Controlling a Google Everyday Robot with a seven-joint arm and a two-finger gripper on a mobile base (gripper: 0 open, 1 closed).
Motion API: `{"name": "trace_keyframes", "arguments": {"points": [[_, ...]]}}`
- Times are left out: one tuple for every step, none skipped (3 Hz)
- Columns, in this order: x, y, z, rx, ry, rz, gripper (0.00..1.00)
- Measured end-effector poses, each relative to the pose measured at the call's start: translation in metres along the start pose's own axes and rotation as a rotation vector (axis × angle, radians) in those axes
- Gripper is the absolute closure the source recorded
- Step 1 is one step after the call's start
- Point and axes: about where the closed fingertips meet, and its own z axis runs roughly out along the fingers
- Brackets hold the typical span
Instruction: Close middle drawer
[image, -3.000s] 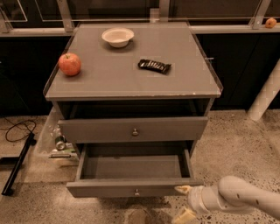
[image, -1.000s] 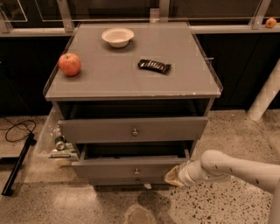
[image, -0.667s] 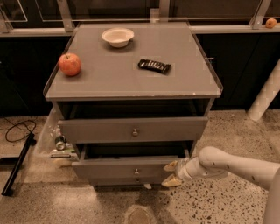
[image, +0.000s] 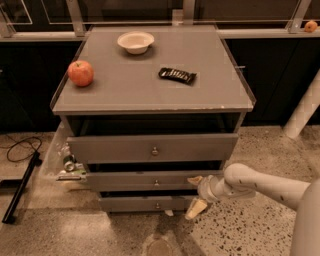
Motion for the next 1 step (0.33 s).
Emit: {"name": "trace_keyframes", "arguments": {"points": [[0.0,0.0,0.0,0.0,0.0,0.0,0.0]]}}
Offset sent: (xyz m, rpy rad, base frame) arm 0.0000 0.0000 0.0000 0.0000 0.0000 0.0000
